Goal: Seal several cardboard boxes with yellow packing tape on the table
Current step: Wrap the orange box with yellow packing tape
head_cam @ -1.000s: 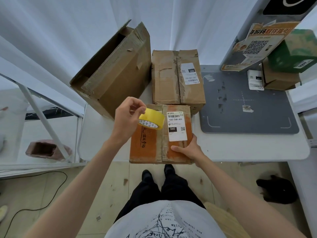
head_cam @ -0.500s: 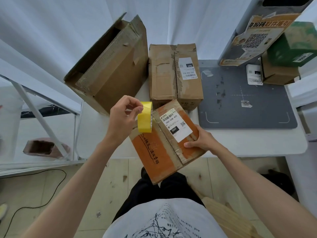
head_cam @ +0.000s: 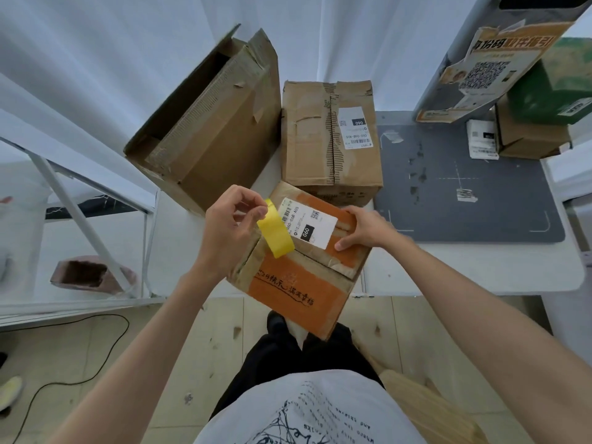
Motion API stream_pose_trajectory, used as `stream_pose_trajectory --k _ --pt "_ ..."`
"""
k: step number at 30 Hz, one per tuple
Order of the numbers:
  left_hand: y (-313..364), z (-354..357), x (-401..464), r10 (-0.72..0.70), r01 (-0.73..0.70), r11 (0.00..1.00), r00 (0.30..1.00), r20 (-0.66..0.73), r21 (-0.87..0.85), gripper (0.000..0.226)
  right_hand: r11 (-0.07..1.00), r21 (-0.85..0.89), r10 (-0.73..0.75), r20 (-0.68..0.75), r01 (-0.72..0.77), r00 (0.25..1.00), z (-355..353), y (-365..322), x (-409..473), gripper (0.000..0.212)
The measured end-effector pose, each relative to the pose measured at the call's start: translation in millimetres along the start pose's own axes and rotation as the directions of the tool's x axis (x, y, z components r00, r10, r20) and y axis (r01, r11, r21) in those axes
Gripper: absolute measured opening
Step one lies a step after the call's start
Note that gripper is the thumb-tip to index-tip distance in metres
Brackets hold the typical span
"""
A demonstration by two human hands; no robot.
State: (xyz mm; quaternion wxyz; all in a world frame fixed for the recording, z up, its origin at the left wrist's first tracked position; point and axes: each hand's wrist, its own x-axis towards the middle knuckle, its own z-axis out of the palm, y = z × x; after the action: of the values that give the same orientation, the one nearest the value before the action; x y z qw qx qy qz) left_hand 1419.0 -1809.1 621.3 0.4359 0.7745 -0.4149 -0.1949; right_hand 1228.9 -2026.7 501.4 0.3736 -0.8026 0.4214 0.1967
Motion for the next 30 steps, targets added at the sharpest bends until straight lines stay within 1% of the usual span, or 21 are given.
stream_pose_trajectory --k 2,4,7,9,10,11,12,13,14,15,16,17,18,19,22,25,27,28,29,30 --pt "-1 -2 0 0.002 -0.002 1.0 1.0 0.005 0.012 0.01 1.0 0.014 -0.02 -0.06 0.021 0.998 -7 -12 10 0.091" --pt "-2 -2 0 -0.005 0.005 1.0 1.0 0.005 0.015 0.01 0.996 0.08 -0.02 -0.146 0.032 0.989 -7 -21 17 0.089" --pt "-3 -2 1 -0.023 0.023 1.0 1.0 -0.006 0.015 0.009 0.974 0.221 0.008 -0.289 0.058 0.957 6 -23 21 0.093" --pt "-4 -2 1 -0.028 0.028 1.0 1.0 -0.011 0.012 0.005 0.959 0.27 0.027 -0.388 0.085 0.921 17 -21 19 0.092" --pt "-4 -3 2 -0.029 0.029 1.0 0.999 -0.015 0.008 0.004 0.96 0.264 0.032 -0.449 0.098 0.893 22 -20 16 0.09" --pt "-4 -3 2 -0.03 0.03 1.0 0.999 -0.018 0.004 0.003 0.967 0.222 0.01 -0.522 0.125 0.853 28 -20 11 0.084" --pt "-5 -3 3 -0.031 0.031 1.0 0.999 -0.02 -0.003 0.003 0.975 0.142 -0.054 -0.589 0.169 0.806 35 -21 3 0.076" --pt "-6 -3 4 -0.034 0.034 0.999 0.999 -0.022 -0.01 0.003 0.973 0.04 -0.154 -0.621 0.227 0.769 44 -22 -5 0.069" --pt "-6 -3 4 -0.038 0.037 0.999 0.999 -0.022 -0.014 0.003 0.956 -0.06 -0.264 -0.603 0.287 0.753 54 -22 -14 0.066" --pt "-6 -4 5 -0.04 0.04 0.999 0.999 -0.023 -0.014 0.003 0.935 -0.125 -0.346 -0.535 0.333 0.771 65 -21 -21 0.07" --pt "-6 -4 6 -0.041 0.04 0.999 0.999 -0.024 -0.012 0.004 0.921 -0.166 -0.388 -0.43 0.351 0.815 76 -20 -27 0.082" --pt "-6 -4 6 -0.038 0.038 0.999 0.999 -0.026 -0.011 0.004 0.918 -0.207 -0.391 -0.324 0.338 0.862 84 -17 -31 0.097" --pt "-5 -4 7 -0.035 0.034 0.999 0.999 -0.027 -0.009 0.005 0.916 -0.256 -0.371 -0.246 0.309 0.896 90 -13 -31 0.11" --pt "-3 -4 8 -0.029 0.029 1.0 0.999 -0.027 -0.006 0.005 0.911 -0.3 -0.349 -0.202 0.282 0.915 92 -11 -31 0.118" --pt "2 -4 11 -0.003 0.003 1.0 1.0 -0.026 -0.009 0.005 0.906 -0.336 -0.321 -0.154 0.256 0.934 81 -12 -25 0.124" --pt "7 -5 15 0.021 -0.021 1.0 0.999 -0.026 -0.007 0.005 0.908 -0.331 -0.314 -0.137 0.256 0.939 69 -14 -22 0.122" --pt "9 -7 18 0.041 -0.041 0.999 0.999 -0.018 -0.006 0.005 0.922 -0.284 -0.315 -0.153 0.264 0.937 66 -19 -25 0.122" --pt "10 -8 19 0.054 -0.054 0.999 0.999 -0.007 -0.007 0.005 0.929 -0.213 -0.342 -0.179 0.303 0.923 65 -24 -29 0.12" --pt "12 -9 20 0.067 -0.067 0.998 0.998 0.007 -0.008 0.005 0.921 -0.105 -0.388 -0.216 0.374 0.896 65 -31 -33 0.115" --pt "13 -10 21 0.079 -0.079 0.997 0.997 0.022 -0.008 0.005 0.888 0.021 -0.439 -0.259 0.46 0.86 64 -38 -39 0.107"
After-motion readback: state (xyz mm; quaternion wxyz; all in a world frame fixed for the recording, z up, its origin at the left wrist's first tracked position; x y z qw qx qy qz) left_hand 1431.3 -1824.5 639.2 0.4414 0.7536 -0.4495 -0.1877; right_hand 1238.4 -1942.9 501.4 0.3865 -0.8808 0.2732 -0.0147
